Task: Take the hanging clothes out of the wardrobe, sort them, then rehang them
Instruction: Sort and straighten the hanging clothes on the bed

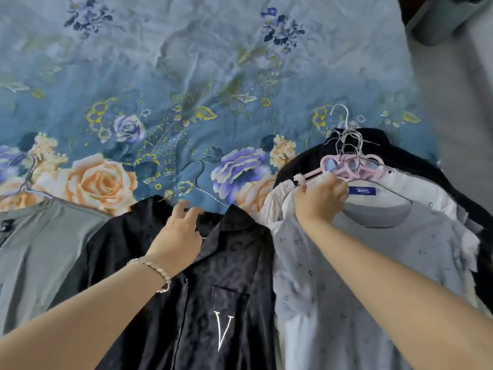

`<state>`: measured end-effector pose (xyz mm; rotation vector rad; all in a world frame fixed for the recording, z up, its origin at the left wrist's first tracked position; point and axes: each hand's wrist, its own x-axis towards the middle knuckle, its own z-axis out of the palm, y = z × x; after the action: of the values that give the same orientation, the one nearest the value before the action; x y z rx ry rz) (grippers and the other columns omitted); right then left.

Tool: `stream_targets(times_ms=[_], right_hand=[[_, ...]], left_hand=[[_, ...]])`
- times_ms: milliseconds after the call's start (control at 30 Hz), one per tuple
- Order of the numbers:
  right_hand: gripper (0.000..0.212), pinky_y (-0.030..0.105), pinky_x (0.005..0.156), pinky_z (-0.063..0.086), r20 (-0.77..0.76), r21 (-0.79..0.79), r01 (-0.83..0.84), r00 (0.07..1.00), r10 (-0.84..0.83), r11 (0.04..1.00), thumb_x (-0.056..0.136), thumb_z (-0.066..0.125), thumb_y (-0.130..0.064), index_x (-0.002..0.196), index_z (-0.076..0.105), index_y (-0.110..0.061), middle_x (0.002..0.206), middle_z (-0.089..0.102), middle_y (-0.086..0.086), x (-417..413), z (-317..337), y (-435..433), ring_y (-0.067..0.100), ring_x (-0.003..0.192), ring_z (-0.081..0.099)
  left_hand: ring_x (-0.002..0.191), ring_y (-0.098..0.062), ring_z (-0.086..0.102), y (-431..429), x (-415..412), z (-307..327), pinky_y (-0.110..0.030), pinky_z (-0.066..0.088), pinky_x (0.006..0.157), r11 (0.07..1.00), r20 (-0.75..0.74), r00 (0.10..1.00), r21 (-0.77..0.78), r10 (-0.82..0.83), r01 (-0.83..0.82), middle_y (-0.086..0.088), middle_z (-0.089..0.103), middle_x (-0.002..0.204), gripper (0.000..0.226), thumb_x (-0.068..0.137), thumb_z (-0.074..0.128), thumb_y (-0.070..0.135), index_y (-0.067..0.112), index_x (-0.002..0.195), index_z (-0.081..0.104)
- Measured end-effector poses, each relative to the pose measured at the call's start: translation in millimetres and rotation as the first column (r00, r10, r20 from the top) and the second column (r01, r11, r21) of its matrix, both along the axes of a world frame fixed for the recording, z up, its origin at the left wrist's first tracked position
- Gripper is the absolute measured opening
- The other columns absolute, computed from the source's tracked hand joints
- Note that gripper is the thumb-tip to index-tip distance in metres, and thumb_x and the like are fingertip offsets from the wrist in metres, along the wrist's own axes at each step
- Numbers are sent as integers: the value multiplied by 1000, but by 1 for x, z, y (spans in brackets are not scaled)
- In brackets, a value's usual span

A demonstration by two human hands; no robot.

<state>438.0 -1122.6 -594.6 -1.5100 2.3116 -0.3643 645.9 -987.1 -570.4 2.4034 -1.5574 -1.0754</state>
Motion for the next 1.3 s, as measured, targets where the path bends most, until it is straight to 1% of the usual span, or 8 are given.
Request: stream_targets(times_ms=[100, 267, 467, 600, 733, 833, 1033, 1300], right_hand=[[70, 40, 103, 34, -141, 391, 101, 989, -48, 915, 86, 56, -43, 136, 34, 1, 141, 34, 18, -31, -9, -25, 33, 129, 32], [58, 40, 102, 35, -52, 438, 135, 991, -124, 889, 87, 58, -31, 134, 37, -3, 140, 36, 15, -46, -25, -35, 33, 128, 34], [18, 34, 76, 41, 289, 39, 132, 947, -138, 990, 79, 56, 1, 95, 49, -5, 108, 56, 22, -64, 8, 1, 36, 106, 52], [25, 17, 69, 30, 377, -196, 24, 925, 52, 980, 76, 55, 9, 88, 42, -9, 92, 44, 9, -62, 58, 39, 27, 86, 46], [25, 32, 74, 37, 427, -361, -3, 888, 169, 932, 73, 56, 8, 84, 41, -8, 76, 36, -6, -40, 126, 74, 28, 81, 43], [22, 41, 75, 40, 438, -445, -6, 871, 223, 896, 69, 59, -4, 79, 40, -9, 71, 35, -8, -17, 183, 111, 28, 78, 45], [23, 48, 81, 46, 384, -667, -91, 809, 446, 740, 67, 58, -10, 83, 42, -16, 82, 37, -18, 48, 291, 226, 36, 89, 51], [22, 29, 79, 39, 187, -850, -253, 675, 714, 461, 72, 54, -29, 86, 39, -23, 85, 32, -22, 169, 388, 380, 17, 86, 44]], left_hand=[[121, -22, 44, -17, -19, 0, -26, 38, 93, 999, -42, 999, -9, -31, 31, -2, 32, 139, 41, 92, 44, 6, 15, 132, 42], [114, -18, 50, -30, -36, 0, -25, 39, 93, 999, -116, 993, 38, 22, -18, -2, 47, 129, 33, 95, 42, 9, 16, 126, 49], [102, -9, 52, -17, -49, 17, -31, 34, 107, 999, -180, 984, 48, 9, 0, 2, 56, 116, 28, 93, 44, 6, 16, 116, 57], [103, -5, 54, -6, -60, 52, -12, 36, 85, 994, -290, 953, 36, -86, 100, 7, 57, 115, 25, 93, 51, 15, 20, 117, 56], [102, 0, 55, 11, -69, 113, -10, 36, 84, 987, -401, 902, -81, -160, 139, 10, 58, 112, 31, 87, 59, 27, 27, 118, 53], [98, 10, 55, 42, -67, 173, -8, 40, 85, 972, -495, 843, -199, -211, 127, 15, 60, 105, 44, 62, 51, 57, 41, 104, 50], [97, -8, 58, 155, -27, 274, -26, 46, 90, 878, -334, 864, -427, -376, 217, 10, 63, 104, 45, 71, 50, 38, 28, 114, 57], [83, -27, 60, 308, 51, 365, -38, 48, 75, 735, -79, 990, -678, -115, 31, -5, 63, 87, 20, 90, 46, 14, 12, 106, 58]])
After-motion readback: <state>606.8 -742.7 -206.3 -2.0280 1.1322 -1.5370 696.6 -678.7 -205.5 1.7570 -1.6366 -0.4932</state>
